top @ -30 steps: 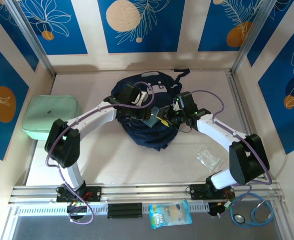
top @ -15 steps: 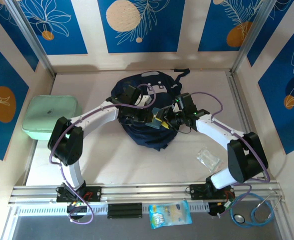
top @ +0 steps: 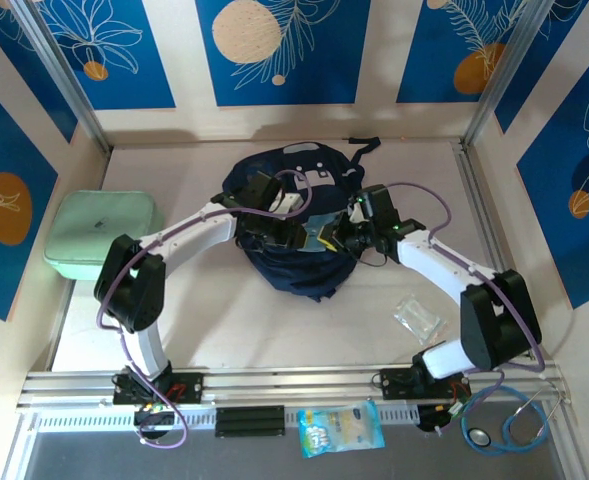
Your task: Pack the student bag
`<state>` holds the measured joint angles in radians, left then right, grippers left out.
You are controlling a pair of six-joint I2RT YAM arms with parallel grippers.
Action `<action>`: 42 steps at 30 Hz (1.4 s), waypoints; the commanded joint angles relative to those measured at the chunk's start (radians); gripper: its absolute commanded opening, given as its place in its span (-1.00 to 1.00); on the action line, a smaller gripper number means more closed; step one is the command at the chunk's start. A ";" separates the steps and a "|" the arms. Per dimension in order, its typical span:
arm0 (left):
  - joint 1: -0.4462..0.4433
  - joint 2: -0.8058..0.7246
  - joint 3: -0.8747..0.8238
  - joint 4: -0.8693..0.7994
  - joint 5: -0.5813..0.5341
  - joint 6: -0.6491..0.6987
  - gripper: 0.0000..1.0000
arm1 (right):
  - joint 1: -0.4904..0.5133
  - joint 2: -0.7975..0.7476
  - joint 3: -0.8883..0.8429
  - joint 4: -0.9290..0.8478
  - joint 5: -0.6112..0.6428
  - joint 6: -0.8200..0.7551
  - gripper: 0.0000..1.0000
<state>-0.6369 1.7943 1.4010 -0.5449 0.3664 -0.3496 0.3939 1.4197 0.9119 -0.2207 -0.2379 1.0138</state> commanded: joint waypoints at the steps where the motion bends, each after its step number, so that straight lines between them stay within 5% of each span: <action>1: -0.002 -0.067 0.036 -0.071 -0.126 0.095 -0.05 | -0.036 -0.132 -0.029 -0.037 0.060 -0.035 -0.91; 12: -0.143 0.045 0.162 -0.205 -0.420 0.583 0.18 | -0.220 -0.341 -0.002 -0.245 0.133 -0.133 -0.91; 18: -0.195 0.143 0.261 -0.227 -0.490 0.641 0.17 | -0.271 -0.358 -0.032 -0.223 0.074 -0.097 -0.91; 24: -0.196 0.222 0.347 -0.262 -0.626 0.582 -0.33 | -0.302 -0.375 -0.039 -0.226 0.060 -0.095 -0.92; 31: -0.172 0.171 0.399 -0.279 -0.496 0.500 -0.71 | -0.339 -0.389 -0.053 -0.229 0.034 -0.103 -0.93; 35: -0.125 0.086 0.386 -0.229 -0.318 0.401 -0.80 | -0.343 -0.412 -0.069 -0.232 0.035 -0.102 -0.93; 42: -0.113 0.028 0.390 -0.154 -0.264 0.348 -0.87 | -0.245 -0.400 -0.135 -0.131 0.011 -0.018 -0.93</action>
<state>-0.7429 1.8584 1.7638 -0.7528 0.0216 0.0566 0.1047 1.0176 0.8005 -0.4084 -0.1867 0.9497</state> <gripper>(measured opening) 0.073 0.094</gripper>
